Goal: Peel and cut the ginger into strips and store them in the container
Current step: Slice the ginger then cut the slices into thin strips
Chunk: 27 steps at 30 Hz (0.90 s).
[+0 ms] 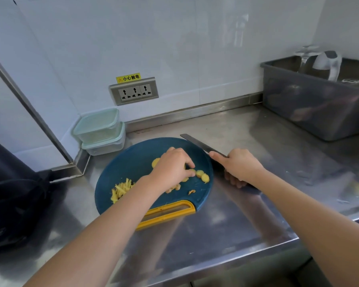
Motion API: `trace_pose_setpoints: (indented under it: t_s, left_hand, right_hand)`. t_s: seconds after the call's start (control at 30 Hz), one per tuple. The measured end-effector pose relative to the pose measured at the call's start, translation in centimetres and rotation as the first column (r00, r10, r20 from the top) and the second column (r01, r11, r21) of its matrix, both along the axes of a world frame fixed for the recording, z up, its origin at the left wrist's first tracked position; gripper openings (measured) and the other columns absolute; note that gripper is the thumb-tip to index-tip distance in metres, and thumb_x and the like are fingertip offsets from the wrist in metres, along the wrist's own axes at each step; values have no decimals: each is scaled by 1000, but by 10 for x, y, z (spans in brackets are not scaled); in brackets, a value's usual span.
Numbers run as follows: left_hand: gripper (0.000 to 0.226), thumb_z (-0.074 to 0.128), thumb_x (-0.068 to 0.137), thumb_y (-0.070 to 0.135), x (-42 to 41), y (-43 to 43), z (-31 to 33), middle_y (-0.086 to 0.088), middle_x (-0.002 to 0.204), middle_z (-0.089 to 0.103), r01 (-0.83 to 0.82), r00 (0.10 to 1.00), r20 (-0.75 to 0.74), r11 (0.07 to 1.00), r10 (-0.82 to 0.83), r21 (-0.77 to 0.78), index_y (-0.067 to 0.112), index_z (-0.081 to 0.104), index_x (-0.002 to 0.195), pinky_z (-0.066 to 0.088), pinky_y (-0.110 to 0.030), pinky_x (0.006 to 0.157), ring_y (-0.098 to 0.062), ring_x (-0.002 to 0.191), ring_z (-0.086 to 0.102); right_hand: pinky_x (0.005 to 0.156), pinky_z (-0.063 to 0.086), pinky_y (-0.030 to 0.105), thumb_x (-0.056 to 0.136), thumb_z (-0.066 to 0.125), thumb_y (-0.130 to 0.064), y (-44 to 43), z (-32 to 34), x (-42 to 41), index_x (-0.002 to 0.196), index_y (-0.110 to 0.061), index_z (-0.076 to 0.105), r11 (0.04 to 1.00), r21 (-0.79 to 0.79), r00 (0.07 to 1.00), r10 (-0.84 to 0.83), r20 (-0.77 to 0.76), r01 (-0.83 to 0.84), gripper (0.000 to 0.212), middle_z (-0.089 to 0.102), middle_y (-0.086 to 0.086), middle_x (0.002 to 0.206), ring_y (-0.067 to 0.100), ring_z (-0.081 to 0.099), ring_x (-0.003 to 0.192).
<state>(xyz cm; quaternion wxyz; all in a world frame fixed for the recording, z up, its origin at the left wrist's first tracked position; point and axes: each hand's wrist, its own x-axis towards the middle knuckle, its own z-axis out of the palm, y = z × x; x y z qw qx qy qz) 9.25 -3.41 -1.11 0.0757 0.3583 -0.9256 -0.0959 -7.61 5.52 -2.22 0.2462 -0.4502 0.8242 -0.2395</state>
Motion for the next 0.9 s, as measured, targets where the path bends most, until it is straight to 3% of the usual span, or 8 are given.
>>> trace_pose_setpoints:
  t_s: [0.13,0.27,0.37,0.43,0.53,0.7,0.8,0.9]
  left_hand:
    - [18,71,82,32,-5,-4,5,6,98,63,-33,999,-9,996,34,88,22,73,97,39,-27,80,-10,93,48]
    - [17,67,84,36,-5,-2,4,7,102,65,-16,998,-54,997,20,78,24,73,96,43,-34,90,-13,100,55]
    - [20,68,81,43,-6,9,2,9,99,61,38,989,-147,995,-24,97,28,72,93,42,-31,82,-10,95,51]
    - [22,70,79,44,-9,17,-1,9,96,61,82,989,-127,994,-72,74,28,72,93,40,-29,77,-9,93,51]
    - [15,72,80,37,-12,23,-6,9,91,60,82,991,-113,996,-77,41,25,70,89,41,-27,72,-11,88,52]
    - [9,71,83,24,-12,25,-6,17,75,54,72,988,-148,989,-52,128,24,62,84,36,-11,56,-3,72,52]
    - [16,68,85,19,-11,26,-4,16,80,59,114,986,-145,966,-81,233,22,64,100,42,-8,61,-3,76,57]
    - [19,68,86,29,-9,24,-1,11,94,59,179,983,-69,967,-169,183,24,68,104,41,-14,71,-4,86,54]
  right_hand:
    - [42,49,24,90,38,-70,-1,-1,-1,62,-2,64,1000,3,1000,5,-6,-5,78,60,5,43,17,55,34]
    - [44,50,23,90,38,-71,-1,-1,-3,61,-2,64,1000,5,1000,10,-14,-10,79,59,5,43,17,54,33]
    - [42,49,24,90,38,-71,-2,-3,-3,58,-2,63,1000,-11,1000,16,-17,-16,79,57,4,40,18,54,31]
    - [42,49,24,90,38,-70,-2,-4,-4,57,-2,62,1000,-15,1000,17,-23,-18,79,56,4,38,17,53,30]
    - [44,53,26,91,38,-70,-1,-4,-3,58,-2,63,999,-14,998,33,-44,-34,79,55,2,36,18,54,31]
    - [49,56,30,91,38,-70,0,-4,-4,60,-2,63,999,-15,998,32,-52,-33,79,55,1,36,19,55,33]
    - [46,54,27,92,38,-69,0,-3,-4,57,-3,62,999,-12,997,38,-60,-39,78,54,1,35,18,54,31]
    - [46,53,26,92,38,-69,0,-3,-4,55,-4,61,999,-14,997,45,-61,-46,78,53,0,34,17,53,30]
